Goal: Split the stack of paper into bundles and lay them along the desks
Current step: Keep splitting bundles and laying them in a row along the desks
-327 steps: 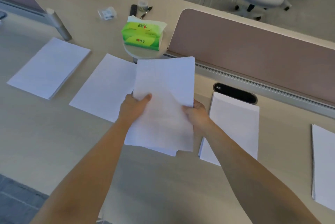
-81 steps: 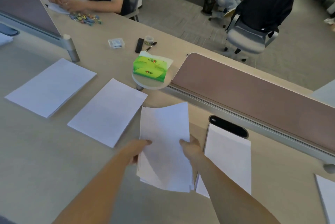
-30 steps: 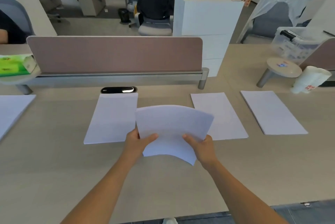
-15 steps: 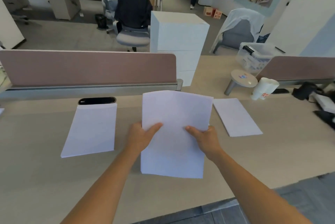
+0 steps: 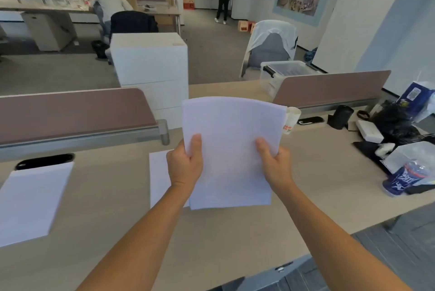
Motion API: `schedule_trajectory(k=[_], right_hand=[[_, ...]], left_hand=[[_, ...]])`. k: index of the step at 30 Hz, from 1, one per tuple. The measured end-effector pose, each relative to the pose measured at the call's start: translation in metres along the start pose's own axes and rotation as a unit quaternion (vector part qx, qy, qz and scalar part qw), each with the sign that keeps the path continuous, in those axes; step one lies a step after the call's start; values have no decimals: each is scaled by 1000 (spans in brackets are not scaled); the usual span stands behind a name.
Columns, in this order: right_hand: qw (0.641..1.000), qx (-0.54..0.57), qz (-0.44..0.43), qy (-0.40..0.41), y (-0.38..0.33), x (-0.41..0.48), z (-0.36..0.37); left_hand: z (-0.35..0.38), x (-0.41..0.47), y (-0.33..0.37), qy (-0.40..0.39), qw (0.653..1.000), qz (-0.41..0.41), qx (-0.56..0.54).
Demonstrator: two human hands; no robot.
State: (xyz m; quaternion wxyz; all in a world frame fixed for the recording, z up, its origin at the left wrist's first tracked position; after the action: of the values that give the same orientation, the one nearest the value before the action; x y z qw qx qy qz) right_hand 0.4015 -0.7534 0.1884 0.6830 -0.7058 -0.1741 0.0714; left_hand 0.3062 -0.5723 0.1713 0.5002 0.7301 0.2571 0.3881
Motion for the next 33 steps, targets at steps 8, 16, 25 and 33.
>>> schedule_trajectory(k=[8,16,25,33], right_hand=[[999,-10,-5,51,16,75,-152],[996,-35,2,86,41,141,-230],[996,-38,-9,81,98,235,-314],[1000,2,-23,14,219,330,-367]], left_hand=[[170,-15,44,-9,994,105,7],[280,5,40,-82,992,60,-75],[410,25,19,-77,993,-4,-84],[525,20,-42,-19,995,-87,-52]])
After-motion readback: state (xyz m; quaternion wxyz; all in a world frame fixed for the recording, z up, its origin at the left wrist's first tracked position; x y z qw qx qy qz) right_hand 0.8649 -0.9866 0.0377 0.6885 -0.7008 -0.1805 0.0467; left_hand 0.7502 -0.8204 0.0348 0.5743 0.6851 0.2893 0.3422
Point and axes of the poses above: each hand's wrist, its own x-axis towards the middle knuckle, its own z-axis out of the palm, y = z × x, the point moved 1 cm from there along x, towards the middle knuckle, and after that the axes turned 4 degrees about -y, right-handed, at the moved point
